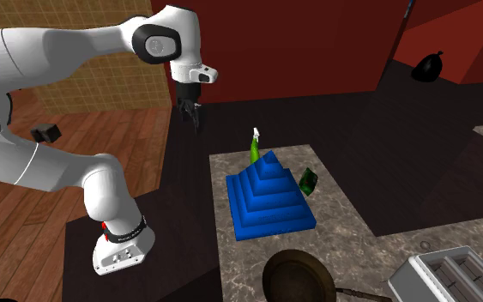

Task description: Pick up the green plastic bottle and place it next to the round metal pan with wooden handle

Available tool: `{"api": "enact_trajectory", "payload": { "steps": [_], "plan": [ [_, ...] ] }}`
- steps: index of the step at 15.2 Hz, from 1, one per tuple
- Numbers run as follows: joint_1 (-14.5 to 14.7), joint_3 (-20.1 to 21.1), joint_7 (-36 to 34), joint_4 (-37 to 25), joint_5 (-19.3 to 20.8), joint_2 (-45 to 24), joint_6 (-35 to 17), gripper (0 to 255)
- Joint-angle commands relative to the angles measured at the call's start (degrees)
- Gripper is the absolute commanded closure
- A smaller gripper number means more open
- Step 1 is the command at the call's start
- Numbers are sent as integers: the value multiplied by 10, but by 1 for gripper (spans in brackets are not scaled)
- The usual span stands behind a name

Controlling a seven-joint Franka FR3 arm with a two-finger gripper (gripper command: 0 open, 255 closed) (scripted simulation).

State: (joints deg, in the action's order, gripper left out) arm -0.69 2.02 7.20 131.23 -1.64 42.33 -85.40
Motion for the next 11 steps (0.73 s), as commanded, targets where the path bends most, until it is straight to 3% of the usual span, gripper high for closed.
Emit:
{"api": "enact_trajectory", "payload": {
  "steps": [1,11],
  "plan": [
    [0,0,0,0,0,0,0,0],
    [48,-118,253,97,-7,-82,-253,0]
  ]
}}
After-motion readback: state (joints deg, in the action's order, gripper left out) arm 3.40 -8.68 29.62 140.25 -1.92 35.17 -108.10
